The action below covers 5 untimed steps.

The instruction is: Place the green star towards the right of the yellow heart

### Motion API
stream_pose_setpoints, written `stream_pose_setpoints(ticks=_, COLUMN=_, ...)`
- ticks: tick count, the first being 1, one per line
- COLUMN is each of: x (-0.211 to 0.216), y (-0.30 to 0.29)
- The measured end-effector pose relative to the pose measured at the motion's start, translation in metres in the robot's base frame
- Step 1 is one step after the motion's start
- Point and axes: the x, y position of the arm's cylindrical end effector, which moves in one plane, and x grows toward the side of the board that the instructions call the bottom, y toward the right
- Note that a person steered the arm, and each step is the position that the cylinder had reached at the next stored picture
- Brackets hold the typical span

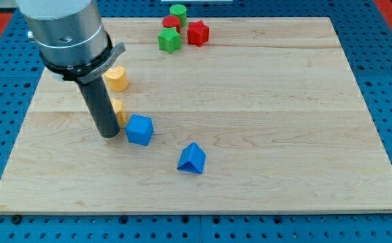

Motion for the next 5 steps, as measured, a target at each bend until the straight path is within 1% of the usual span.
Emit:
stream_pose_setpoints(ticks=1, x=-0.064, y=-0.002)
stream_pose_setpoints(ticks=2, x=-0.084, y=-0.008)
stream_pose_setpoints(ticks=3, x=-0.072, y=0.048)
stream_pose_setpoints(ticks=4, x=-0.117, y=0.093)
stream_pose_setpoints(ticks=5, x=-0.131, y=0.129)
